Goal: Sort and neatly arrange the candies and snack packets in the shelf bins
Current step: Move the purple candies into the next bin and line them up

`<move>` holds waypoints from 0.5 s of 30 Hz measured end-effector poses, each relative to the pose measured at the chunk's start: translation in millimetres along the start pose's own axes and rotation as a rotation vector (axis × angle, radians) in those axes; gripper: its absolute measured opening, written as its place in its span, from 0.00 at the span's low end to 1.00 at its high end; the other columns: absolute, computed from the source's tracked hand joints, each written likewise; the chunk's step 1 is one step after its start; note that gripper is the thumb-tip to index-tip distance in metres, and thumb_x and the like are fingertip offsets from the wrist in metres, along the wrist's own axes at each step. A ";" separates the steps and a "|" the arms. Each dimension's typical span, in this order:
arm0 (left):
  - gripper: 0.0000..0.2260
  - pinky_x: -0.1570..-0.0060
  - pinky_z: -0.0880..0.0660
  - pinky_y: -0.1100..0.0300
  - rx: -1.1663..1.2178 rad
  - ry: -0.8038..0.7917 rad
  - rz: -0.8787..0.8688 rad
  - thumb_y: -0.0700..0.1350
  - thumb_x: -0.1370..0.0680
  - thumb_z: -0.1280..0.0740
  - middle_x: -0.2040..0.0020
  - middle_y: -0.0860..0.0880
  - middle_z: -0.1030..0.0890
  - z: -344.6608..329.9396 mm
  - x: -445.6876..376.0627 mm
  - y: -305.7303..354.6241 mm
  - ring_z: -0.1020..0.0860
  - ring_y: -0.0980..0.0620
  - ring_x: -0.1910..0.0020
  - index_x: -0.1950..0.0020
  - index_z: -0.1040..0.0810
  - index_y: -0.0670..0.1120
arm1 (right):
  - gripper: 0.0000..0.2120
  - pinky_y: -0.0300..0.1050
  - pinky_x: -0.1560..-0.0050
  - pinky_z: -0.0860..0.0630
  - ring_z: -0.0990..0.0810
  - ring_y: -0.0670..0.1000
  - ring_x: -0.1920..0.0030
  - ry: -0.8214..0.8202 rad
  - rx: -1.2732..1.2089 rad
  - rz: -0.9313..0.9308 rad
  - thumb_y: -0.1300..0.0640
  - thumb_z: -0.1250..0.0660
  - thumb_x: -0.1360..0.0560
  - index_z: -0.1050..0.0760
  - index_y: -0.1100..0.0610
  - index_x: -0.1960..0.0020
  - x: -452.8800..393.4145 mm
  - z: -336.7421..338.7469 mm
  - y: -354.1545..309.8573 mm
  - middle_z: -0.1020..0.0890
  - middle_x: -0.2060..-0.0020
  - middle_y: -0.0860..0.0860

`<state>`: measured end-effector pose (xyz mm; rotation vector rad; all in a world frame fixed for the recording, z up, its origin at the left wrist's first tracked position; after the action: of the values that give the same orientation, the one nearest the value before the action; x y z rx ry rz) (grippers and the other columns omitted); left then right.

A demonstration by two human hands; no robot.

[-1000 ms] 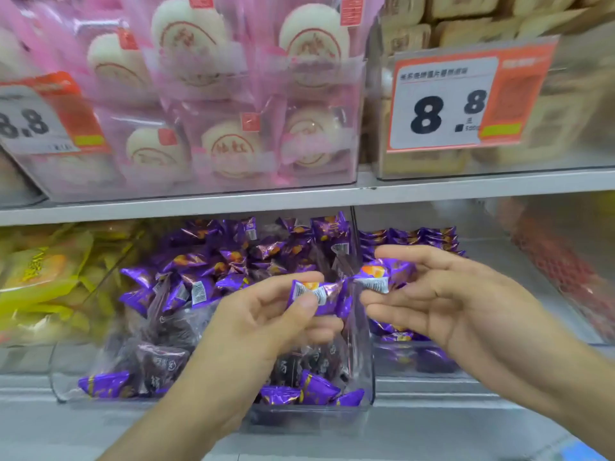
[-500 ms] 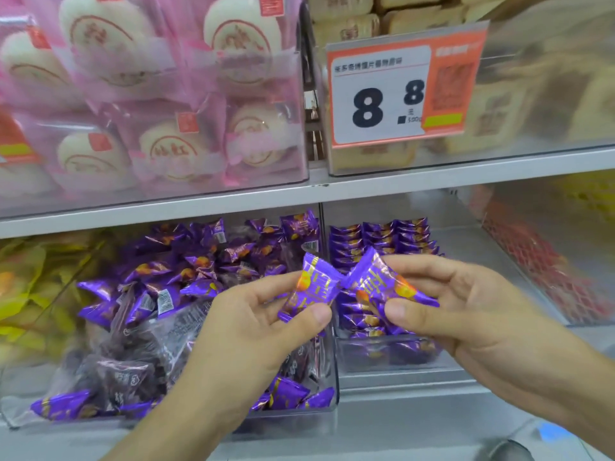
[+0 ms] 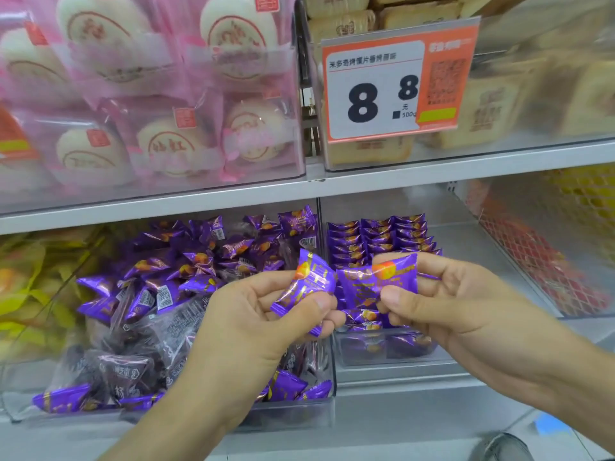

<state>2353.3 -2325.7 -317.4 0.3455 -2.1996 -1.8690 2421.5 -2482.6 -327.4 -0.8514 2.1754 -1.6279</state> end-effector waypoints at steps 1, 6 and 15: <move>0.15 0.64 0.20 0.62 -0.007 0.000 -0.012 0.39 0.36 0.27 0.59 0.38 0.15 0.2 0.5 1.3 0.14 0.43 0.62 0.52 0.18 0.37 | 0.16 0.37 0.63 0.22 0.21 0.50 0.63 0.002 0.005 -0.006 0.62 0.26 0.36 0.16 0.62 0.49 -0.8 1.0 1.0 0.15 0.57 0.59; 0.12 0.55 0.19 0.60 -0.040 0.046 -0.097 0.40 0.30 0.26 0.56 0.41 0.14 5.3 1.7 9.0 0.14 0.44 0.57 0.48 0.18 0.39 | 0.13 0.45 0.52 0.17 0.16 0.56 0.53 -0.005 0.029 -0.022 0.57 0.28 0.33 0.16 0.60 0.49 -0.4 0.8 3.8 0.15 0.52 0.60; 0.14 0.60 0.19 0.62 -0.009 0.071 -0.128 0.35 0.31 0.29 0.57 0.42 0.14 3.2 3.5 11.2 0.14 0.45 0.59 0.46 0.20 0.38 | 0.21 0.36 0.72 0.29 0.29 0.52 0.71 0.011 0.037 0.023 0.58 0.30 0.32 0.21 0.55 0.39 2.6 -6.7 -4.7 0.19 0.62 0.59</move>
<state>2348.7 -2322.1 -306.7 0.5552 -2.1684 -1.8983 2417.0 -2480.0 -320.6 -0.8054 2.1474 -1.6607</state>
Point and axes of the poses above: each hand's wrist, its own x-axis away from the middle knuckle, its own z-axis out of the back of the hand, y = z × x, the point moved 10 cm from there along -x, towards the middle knuckle
